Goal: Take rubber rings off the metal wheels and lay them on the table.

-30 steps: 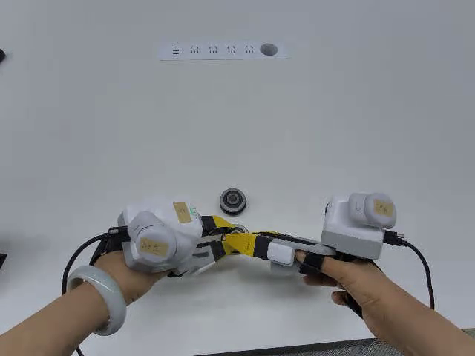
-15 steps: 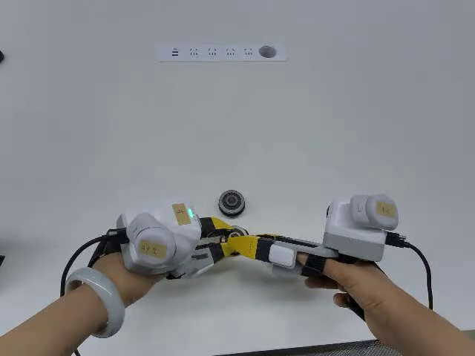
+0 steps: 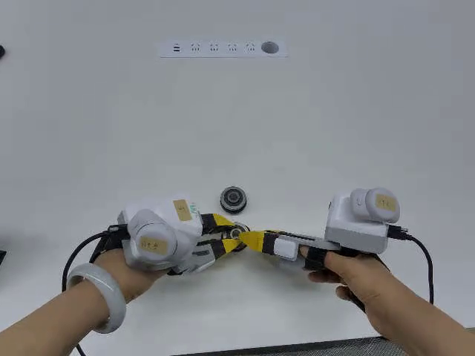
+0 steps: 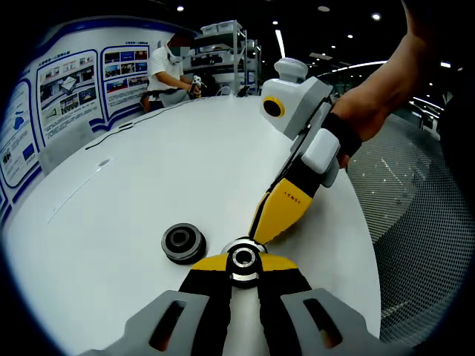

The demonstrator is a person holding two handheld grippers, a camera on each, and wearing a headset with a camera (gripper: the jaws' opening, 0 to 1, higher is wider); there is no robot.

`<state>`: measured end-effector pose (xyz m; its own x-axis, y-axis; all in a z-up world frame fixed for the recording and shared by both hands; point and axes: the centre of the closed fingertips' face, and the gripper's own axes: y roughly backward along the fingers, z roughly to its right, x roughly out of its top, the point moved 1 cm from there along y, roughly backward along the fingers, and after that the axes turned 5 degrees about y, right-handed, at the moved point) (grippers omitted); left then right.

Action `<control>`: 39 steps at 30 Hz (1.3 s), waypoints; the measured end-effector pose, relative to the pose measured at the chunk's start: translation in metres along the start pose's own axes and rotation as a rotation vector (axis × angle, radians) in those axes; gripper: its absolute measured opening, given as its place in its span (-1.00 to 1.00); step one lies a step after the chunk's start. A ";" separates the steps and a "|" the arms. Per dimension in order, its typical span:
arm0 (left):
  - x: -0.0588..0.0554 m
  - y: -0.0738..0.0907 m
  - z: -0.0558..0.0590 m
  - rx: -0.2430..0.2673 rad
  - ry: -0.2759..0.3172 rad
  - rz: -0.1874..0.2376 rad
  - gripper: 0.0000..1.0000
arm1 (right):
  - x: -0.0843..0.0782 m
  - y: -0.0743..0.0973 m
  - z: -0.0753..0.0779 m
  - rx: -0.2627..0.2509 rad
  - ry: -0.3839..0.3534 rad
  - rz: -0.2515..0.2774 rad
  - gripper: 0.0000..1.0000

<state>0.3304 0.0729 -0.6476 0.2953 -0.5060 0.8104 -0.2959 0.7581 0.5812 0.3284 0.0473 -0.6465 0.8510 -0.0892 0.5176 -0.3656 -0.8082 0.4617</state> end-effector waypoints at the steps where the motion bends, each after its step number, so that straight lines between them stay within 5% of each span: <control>1: 0.000 0.000 0.000 0.000 0.000 0.000 -0.75 | 0.000 0.000 0.001 -0.002 0.000 -0.001 -0.67; 19: 0.000 0.000 0.000 -0.003 0.000 0.002 -0.75 | -0.001 -0.001 0.010 -0.052 0.063 -0.027 -0.93; 39: 0.000 0.000 0.000 -0.006 -0.004 -0.003 -0.75 | 0.000 -0.001 0.008 -0.057 0.088 -0.023 -0.97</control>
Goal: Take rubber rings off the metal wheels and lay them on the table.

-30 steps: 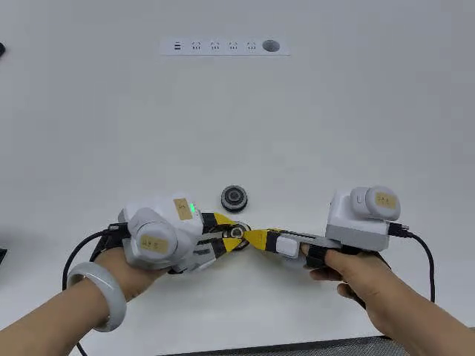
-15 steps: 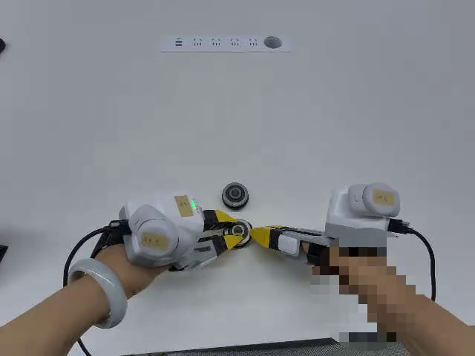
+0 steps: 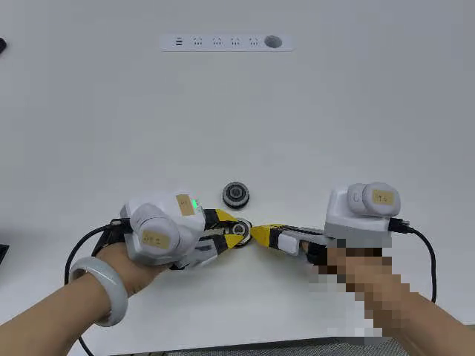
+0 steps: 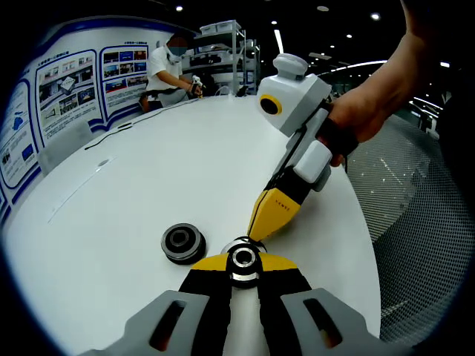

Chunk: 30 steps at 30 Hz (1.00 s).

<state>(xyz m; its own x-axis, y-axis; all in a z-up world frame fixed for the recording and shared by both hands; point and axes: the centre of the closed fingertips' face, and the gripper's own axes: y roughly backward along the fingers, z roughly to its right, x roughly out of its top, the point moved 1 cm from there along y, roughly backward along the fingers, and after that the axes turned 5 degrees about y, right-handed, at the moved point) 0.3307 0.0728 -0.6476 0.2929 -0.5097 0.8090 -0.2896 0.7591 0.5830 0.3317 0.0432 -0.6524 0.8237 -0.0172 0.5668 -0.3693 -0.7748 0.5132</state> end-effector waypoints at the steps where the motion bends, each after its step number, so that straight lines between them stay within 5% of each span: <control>1: 0.000 0.000 0.000 0.000 0.000 0.000 -0.75 | 0.000 0.000 0.000 0.001 -0.004 0.000 -0.97; 20: 0.000 0.000 0.000 0.000 -0.006 -0.008 -0.76 | 0.005 -0.003 -0.014 0.044 -0.015 0.013 -0.97; 23: 0.000 0.000 0.001 0.000 -0.006 -0.009 -0.76 | 0.012 -0.002 -0.023 0.080 -0.042 0.049 -0.97; 30: 0.000 0.000 0.001 -0.002 -0.009 -0.009 -0.75 | 0.012 -0.001 -0.018 0.057 -0.044 0.040 -0.97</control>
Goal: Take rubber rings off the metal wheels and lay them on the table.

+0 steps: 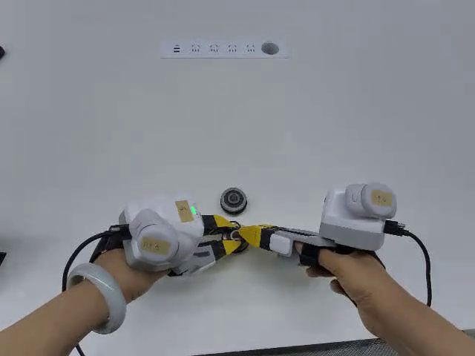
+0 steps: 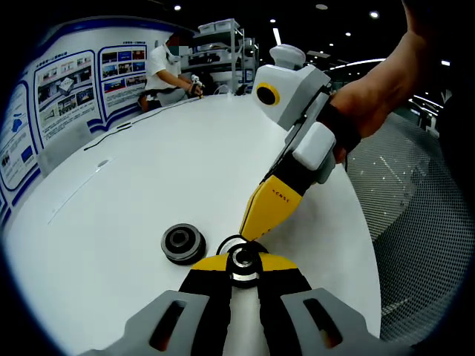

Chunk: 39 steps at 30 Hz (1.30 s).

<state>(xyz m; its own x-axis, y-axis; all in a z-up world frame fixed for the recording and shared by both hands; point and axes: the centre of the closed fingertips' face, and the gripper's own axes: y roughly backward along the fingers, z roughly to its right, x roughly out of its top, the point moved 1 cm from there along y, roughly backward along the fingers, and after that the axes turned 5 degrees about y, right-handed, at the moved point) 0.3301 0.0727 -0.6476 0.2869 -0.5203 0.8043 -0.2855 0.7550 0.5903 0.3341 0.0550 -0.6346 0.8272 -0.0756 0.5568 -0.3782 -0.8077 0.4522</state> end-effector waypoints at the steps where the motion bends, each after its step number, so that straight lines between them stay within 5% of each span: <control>1: 0.000 0.000 0.000 0.000 -0.002 0.000 -0.75 | 0.000 0.000 0.001 -0.001 -0.001 0.000 -0.97; 22: 0.001 -0.001 0.000 0.001 0.000 0.013 -0.71 | -0.005 0.001 0.007 -0.026 -0.003 -0.015 -0.96; 39: 0.005 0.006 0.007 -0.011 0.005 0.064 -0.36 | -0.006 0.002 0.008 -0.025 -0.010 -0.018 -0.96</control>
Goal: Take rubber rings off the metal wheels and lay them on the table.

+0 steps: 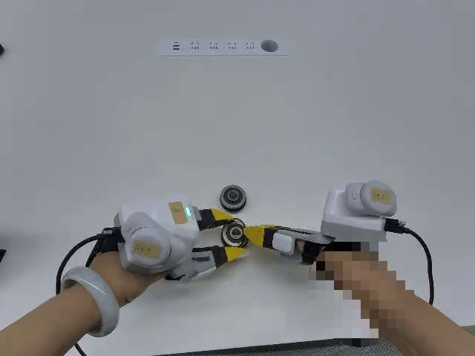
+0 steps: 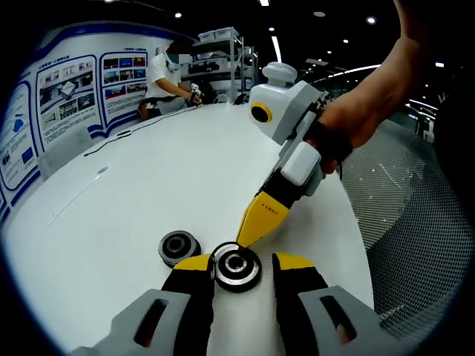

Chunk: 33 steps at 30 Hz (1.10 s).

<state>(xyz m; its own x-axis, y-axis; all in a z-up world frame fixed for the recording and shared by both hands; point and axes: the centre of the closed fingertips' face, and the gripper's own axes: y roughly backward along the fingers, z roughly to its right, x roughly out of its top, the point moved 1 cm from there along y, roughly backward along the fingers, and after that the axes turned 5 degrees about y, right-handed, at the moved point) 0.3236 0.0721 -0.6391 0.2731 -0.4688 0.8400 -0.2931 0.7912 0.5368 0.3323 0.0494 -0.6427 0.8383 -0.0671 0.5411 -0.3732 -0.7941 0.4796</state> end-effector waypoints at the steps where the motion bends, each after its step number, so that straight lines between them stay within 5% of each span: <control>1: 0.000 0.001 0.000 0.000 0.001 0.006 -0.35 | 0.000 0.000 0.000 -0.001 0.000 -0.001 -0.96; 33: -0.021 0.016 -0.017 0.090 0.055 -0.025 0.05 | 0.002 0.007 -0.017 0.045 -0.012 0.024 -0.96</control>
<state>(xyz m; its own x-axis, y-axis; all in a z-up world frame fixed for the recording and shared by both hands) 0.3289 0.1013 -0.6491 0.3301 -0.4636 0.8222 -0.3658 0.7402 0.5642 0.3246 0.0538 -0.6260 0.8343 -0.0936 0.5433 -0.3751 -0.8185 0.4351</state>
